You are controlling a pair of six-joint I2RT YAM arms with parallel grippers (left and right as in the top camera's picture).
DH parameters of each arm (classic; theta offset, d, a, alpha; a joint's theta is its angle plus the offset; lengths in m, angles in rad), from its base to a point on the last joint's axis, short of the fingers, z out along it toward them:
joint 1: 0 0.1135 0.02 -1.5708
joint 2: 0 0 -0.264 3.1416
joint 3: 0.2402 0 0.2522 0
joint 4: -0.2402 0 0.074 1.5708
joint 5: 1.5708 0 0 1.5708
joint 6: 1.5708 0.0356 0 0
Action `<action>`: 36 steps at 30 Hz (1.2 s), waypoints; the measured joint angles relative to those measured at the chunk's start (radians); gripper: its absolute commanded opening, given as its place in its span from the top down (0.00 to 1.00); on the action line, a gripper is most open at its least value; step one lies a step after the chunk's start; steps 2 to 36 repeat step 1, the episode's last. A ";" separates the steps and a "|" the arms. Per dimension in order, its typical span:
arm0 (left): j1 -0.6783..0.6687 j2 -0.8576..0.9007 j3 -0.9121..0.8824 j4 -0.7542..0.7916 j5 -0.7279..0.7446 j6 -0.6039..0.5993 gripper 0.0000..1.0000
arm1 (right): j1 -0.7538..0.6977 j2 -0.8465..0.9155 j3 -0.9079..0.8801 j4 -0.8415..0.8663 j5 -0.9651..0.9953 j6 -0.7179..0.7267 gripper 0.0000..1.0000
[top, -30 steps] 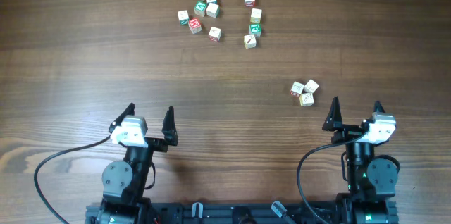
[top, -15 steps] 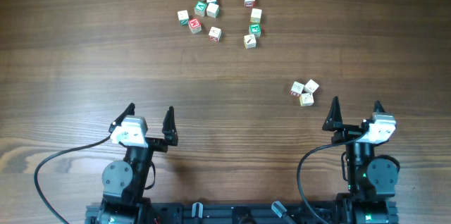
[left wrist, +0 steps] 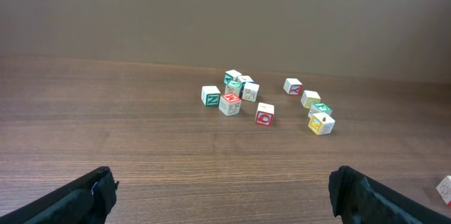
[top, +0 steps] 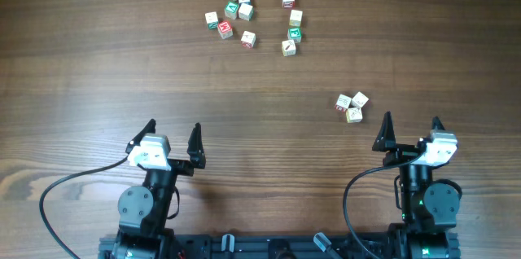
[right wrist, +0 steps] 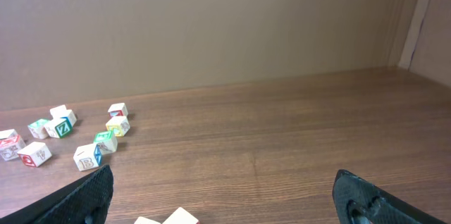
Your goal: Form a circle
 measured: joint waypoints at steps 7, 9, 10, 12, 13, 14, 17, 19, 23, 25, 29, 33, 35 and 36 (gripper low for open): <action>0.000 0.000 0.000 0.000 0.000 0.000 0.00 | 0.000 0.000 0.000 0.000 0.000 0.000 0.00; 0.000 0.000 0.000 0.000 0.000 0.000 0.00 | 0.000 0.000 0.000 0.000 0.000 0.000 0.00; 0.000 0.000 0.000 0.000 0.000 0.000 0.00 | 0.000 0.000 0.000 0.000 0.000 0.000 0.00; 0.000 0.000 0.000 0.000 0.000 0.000 0.00 | 0.000 0.000 0.000 0.000 0.000 0.000 0.00; 0.000 0.000 0.000 0.000 0.000 0.000 0.00 | 0.000 0.000 0.000 0.000 0.000 0.000 0.00; 0.000 0.000 0.000 0.000 0.000 0.000 0.00 | 0.000 0.000 0.000 0.000 0.000 0.000 0.00; 0.000 0.000 0.000 0.000 0.000 0.000 0.00 | 0.000 0.000 0.000 0.000 0.000 0.000 0.00; 0.000 0.000 0.000 0.000 0.000 0.000 0.00 | 0.000 0.000 0.000 0.000 0.000 0.000 0.00; 0.000 0.000 0.000 0.000 0.000 0.000 0.00 | 0.000 0.000 0.000 0.000 0.000 0.000 0.00; 0.000 0.000 0.000 0.000 0.000 0.000 0.00 | 0.000 0.000 0.000 0.000 0.000 0.000 0.00; 0.000 0.000 0.000 0.000 0.000 0.000 0.00 | 0.000 0.000 0.000 0.000 0.000 0.000 0.00; 0.000 0.000 0.000 0.000 0.000 0.000 0.00 | 0.000 0.000 0.000 0.000 0.000 0.000 0.00; 0.000 0.000 0.000 0.000 0.000 0.000 0.00 | 0.000 0.000 0.000 0.000 0.000 0.000 0.00; 0.000 0.000 0.000 0.000 0.000 0.000 0.00 | 0.000 0.000 0.000 0.000 0.000 0.000 0.00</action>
